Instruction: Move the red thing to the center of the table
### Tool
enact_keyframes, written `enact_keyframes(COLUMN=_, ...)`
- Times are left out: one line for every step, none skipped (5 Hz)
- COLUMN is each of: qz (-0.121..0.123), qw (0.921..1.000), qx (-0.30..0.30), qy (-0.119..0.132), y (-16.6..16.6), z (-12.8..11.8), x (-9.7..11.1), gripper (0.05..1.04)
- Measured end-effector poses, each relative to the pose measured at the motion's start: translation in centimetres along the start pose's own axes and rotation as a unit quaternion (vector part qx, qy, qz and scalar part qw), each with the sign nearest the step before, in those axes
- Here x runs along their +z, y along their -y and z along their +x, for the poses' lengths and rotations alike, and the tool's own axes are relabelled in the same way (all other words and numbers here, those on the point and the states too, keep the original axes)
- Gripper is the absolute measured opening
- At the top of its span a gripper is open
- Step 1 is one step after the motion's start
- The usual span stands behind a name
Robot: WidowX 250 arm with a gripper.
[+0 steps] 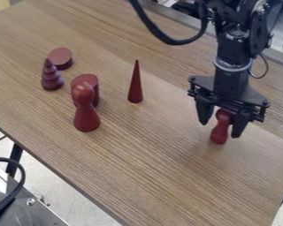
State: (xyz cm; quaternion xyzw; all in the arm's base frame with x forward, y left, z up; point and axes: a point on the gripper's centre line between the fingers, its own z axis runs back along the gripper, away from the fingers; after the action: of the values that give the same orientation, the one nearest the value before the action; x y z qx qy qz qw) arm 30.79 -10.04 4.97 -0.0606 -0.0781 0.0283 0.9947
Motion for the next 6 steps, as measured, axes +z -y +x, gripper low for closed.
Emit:
enact_keyframes(qz=0.011, qw=0.9998, qx=0.012, qy=0.010, y=-0.3, z=0.1, x=-0.1, gripper=0.526)
enact_keyframes(qz=0.013, qw=0.9997, qx=0.017, qy=0.008, y=-0.4, z=0.0, x=0.1, gripper=0.526)
enact_keyframes(qz=0.016, qw=0.9996, qx=0.011, qy=0.020, y=-0.6, z=-0.5, x=3.2, gripper=0.526)
enact_keyframes(qz=0.033, qw=0.9982, qx=0.003, qy=0.050, y=-1.5, z=-0.7, x=7.2, gripper=0.526)
enact_keyframes(qz=0.043, qw=0.9973, qx=0.015, qy=0.059, y=-2.6, z=-1.1, x=9.2, gripper=0.526)
enact_keyframes(qz=0.046, qw=0.9960, qx=0.046, qy=0.060, y=-4.2, z=-0.7, x=9.5, gripper=0.526)
